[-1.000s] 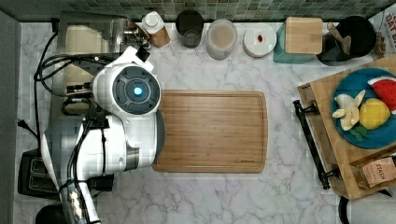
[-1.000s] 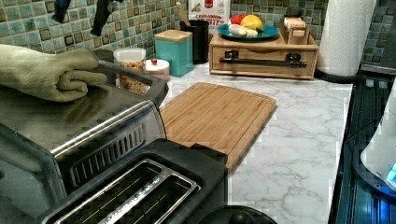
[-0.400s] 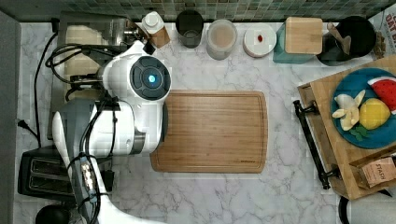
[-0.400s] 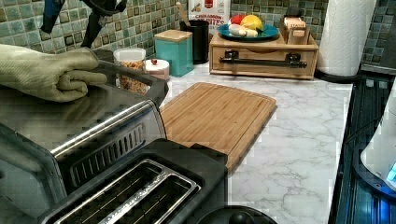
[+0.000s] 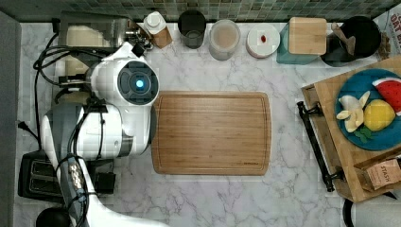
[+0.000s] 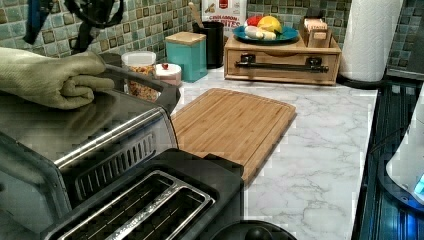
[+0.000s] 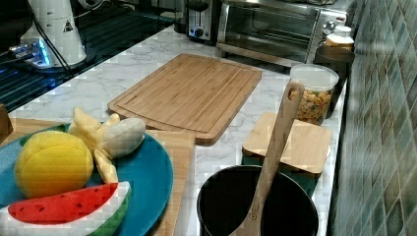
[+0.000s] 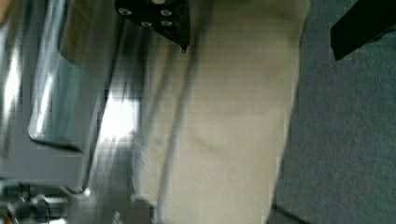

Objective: Pick up the towel.

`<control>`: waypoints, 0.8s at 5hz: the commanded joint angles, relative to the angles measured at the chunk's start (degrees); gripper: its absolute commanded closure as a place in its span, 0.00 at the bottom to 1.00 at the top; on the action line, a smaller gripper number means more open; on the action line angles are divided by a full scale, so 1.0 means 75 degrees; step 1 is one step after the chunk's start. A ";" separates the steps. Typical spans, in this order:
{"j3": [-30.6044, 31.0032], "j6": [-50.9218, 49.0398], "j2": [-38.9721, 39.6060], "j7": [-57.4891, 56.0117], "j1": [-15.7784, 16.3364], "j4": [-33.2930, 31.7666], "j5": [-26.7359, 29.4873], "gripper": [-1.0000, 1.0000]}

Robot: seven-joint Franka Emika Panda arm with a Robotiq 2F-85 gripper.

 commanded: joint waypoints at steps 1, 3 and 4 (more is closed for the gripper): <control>0.0047 0.0282 0.0657 0.1391 0.0823 0.1785 -0.2137 0.00; -0.0365 -0.0577 0.1694 0.3067 0.1199 0.3206 -0.3873 0.00; -0.0520 -0.0695 0.1805 0.3524 0.1223 0.3343 -0.4248 0.00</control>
